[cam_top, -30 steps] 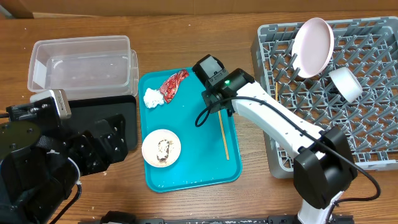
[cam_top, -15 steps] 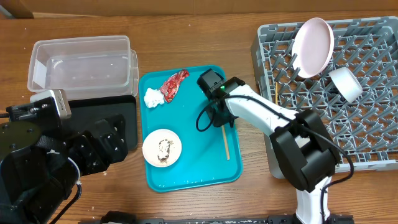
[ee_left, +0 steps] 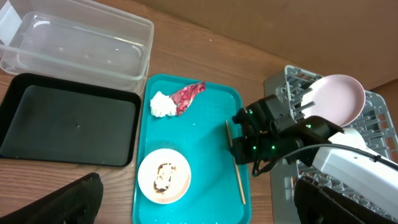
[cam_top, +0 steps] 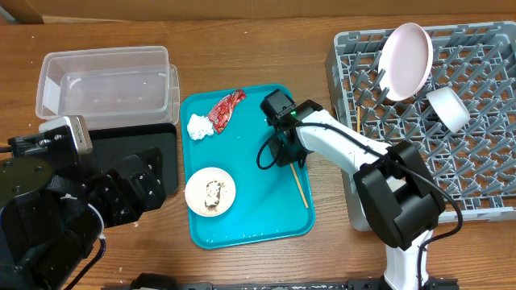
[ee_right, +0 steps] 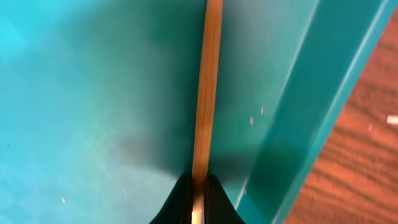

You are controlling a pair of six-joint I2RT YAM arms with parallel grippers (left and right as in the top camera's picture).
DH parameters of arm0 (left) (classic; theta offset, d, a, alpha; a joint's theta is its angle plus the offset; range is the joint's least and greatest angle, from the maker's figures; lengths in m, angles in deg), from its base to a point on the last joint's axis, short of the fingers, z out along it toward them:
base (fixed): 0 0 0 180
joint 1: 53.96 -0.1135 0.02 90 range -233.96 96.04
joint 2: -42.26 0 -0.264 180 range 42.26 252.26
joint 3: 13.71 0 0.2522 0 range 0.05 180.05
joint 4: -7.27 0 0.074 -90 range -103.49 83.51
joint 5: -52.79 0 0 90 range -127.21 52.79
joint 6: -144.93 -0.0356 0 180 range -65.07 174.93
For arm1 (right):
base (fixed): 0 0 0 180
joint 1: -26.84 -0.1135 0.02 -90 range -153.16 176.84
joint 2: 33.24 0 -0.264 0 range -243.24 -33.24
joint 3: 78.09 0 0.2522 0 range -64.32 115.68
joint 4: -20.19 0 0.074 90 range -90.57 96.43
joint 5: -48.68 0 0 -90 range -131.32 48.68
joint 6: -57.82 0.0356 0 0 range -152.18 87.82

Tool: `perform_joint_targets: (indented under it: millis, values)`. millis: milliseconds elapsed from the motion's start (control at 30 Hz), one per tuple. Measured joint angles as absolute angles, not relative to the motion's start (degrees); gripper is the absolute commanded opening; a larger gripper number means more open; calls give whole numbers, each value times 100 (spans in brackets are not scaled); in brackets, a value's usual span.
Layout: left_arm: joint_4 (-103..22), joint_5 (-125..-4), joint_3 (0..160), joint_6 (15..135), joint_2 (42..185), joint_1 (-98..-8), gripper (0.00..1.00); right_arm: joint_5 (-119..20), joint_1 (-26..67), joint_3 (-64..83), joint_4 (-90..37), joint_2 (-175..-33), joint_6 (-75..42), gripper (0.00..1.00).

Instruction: Sort waste into correct bins and load items into the dishwasher

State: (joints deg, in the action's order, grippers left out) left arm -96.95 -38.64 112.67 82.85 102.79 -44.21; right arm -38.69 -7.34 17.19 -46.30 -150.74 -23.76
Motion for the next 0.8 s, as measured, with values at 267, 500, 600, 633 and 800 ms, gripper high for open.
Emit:
perform_joint_targets:
  millis: [267,500,600,633,800]
  values:
    - [-9695,-3864,11267,8285,10279,-4421,100,-3541,-710,1957,-4779,-13926,-2363,4]
    - [-9695,-3864,11267,8285,10279,-4421,100,-2846,-106,2268,-4766,-12497,-2483,4]
    - [-9695,-3864,11267,8285,10279,-4421,100,-2732,488,2266,-4672,-12470,-2782,4]
    - [-9695,-3864,11267,8285,10279,-4421,100,-2737,521,2263,-4665,-12484,-2809,4]
    - [-9695,-3866,11267,8285,10279,-4421,100,-2957,1096,2128,-4420,-12936,-3355,4]
